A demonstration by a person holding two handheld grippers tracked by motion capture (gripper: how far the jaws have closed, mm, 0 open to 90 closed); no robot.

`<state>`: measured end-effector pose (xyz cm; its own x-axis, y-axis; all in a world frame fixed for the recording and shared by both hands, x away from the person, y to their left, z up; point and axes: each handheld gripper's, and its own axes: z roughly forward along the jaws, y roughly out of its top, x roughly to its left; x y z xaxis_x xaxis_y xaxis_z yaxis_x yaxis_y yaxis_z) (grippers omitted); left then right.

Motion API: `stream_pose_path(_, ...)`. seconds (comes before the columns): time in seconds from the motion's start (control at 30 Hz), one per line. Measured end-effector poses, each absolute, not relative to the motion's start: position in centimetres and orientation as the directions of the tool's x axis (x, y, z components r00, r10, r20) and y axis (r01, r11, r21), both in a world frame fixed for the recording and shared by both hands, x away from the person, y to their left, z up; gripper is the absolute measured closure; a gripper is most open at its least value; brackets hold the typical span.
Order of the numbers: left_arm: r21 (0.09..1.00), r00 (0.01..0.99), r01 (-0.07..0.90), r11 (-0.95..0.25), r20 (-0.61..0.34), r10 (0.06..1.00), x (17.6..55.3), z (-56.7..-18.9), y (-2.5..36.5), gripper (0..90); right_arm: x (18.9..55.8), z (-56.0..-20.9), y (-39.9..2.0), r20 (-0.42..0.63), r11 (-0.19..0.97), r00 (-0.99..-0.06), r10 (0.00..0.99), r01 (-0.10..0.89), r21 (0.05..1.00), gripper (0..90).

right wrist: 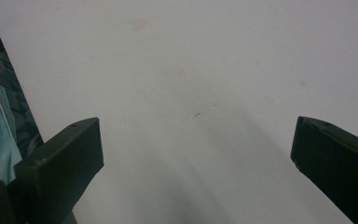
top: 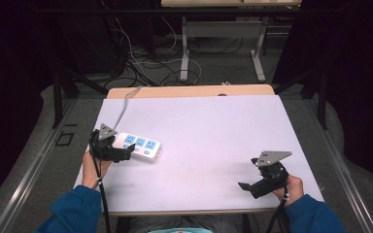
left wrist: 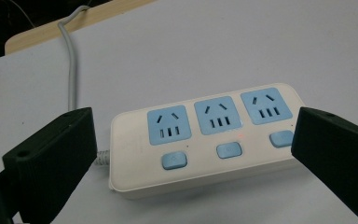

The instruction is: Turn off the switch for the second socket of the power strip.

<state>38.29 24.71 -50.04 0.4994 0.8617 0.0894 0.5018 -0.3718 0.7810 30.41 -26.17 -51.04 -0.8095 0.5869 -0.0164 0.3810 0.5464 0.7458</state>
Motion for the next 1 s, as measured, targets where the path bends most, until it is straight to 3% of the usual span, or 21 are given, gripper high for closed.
stream_pose_path(1.0, 0.738, 0.535, 0.52, -0.431, 0.112, 0.837, 40.0, -51.0, 23.6, 2.7, 30.5, -51.1, -26.1, -0.002, 0.547, -0.811, 0.585, 0.392, 0.74, 1.5)
